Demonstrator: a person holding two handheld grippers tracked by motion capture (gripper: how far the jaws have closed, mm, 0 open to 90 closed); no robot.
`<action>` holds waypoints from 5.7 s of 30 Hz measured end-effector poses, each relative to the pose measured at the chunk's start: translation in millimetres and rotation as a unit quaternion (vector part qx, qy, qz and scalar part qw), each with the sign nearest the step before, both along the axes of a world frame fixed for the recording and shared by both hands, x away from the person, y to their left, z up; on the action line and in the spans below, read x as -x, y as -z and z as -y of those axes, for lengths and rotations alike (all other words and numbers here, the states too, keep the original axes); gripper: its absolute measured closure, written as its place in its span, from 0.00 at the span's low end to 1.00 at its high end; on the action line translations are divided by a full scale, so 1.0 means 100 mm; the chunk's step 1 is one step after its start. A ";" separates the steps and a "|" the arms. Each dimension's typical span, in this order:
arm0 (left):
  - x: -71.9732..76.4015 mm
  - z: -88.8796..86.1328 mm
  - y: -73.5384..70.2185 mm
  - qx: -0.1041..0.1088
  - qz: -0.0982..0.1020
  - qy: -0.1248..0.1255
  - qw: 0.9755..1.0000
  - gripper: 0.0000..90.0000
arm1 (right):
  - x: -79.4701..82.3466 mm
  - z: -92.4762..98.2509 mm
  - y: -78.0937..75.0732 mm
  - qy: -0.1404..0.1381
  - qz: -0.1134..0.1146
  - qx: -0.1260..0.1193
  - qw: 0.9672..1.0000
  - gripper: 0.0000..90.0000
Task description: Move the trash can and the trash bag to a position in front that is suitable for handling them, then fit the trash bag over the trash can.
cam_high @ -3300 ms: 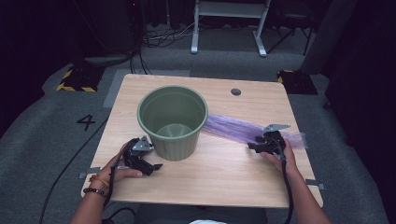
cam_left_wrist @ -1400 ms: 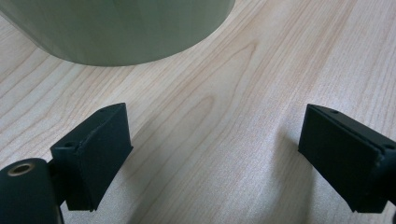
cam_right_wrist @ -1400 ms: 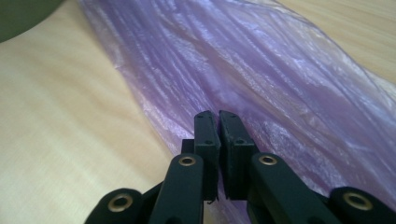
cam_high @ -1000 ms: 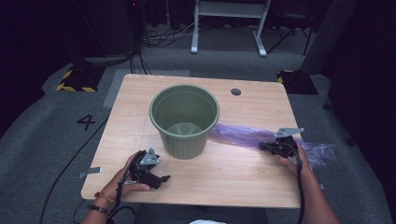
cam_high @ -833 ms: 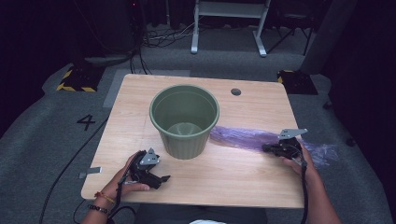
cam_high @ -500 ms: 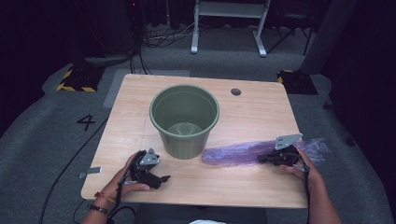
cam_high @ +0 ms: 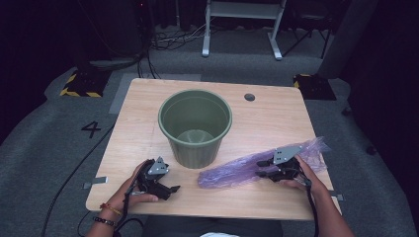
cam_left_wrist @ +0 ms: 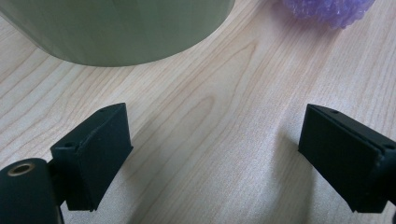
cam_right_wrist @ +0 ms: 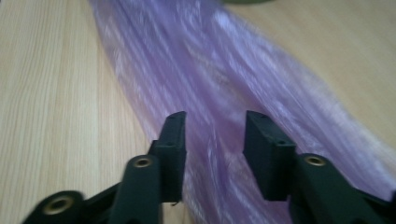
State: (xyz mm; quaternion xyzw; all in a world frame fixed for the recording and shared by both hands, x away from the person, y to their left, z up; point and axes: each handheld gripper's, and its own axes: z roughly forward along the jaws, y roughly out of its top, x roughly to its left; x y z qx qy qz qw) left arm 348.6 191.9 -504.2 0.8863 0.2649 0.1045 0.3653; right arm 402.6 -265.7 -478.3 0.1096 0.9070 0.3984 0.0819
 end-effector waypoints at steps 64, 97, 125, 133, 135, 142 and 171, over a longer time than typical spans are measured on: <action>-0.02 -0.20 0.00 0.000 0.001 -0.029 1.000 0.10 | -0.08 0.04 -0.23 0.175 0.034 -0.091 0.980 1.00; -0.16 -0.30 -0.42 0.015 0.055 -0.087 0.995 0.18 | 0.11 0.37 -1.16 0.246 0.157 -0.195 0.937 1.00; -0.65 0.10 -0.37 0.052 0.010 -0.012 0.999 0.17 | -0.07 0.09 -1.56 0.258 0.211 -0.192 0.923 1.00; -0.64 0.32 -0.40 0.057 0.007 0.011 0.998 0.17 | -0.17 -0.08 -1.57 0.256 0.218 -0.169 0.926 1.00; -0.63 0.30 -0.43 0.065 0.003 0.013 0.998 0.18 | -0.18 -0.12 -1.57 0.254 0.221 -0.161 0.928 1.00; -0.48 0.04 -0.59 0.074 0.036 -0.020 0.996 0.18 | -0.19 -0.32 -1.60 0.249 0.250 -0.120 0.928 1.00; -0.29 0.46 -1.74 0.094 0.171 0.004 0.981 0.21 | -0.19 -1.03 -1.46 0.167 0.284 -0.035 0.943 0.98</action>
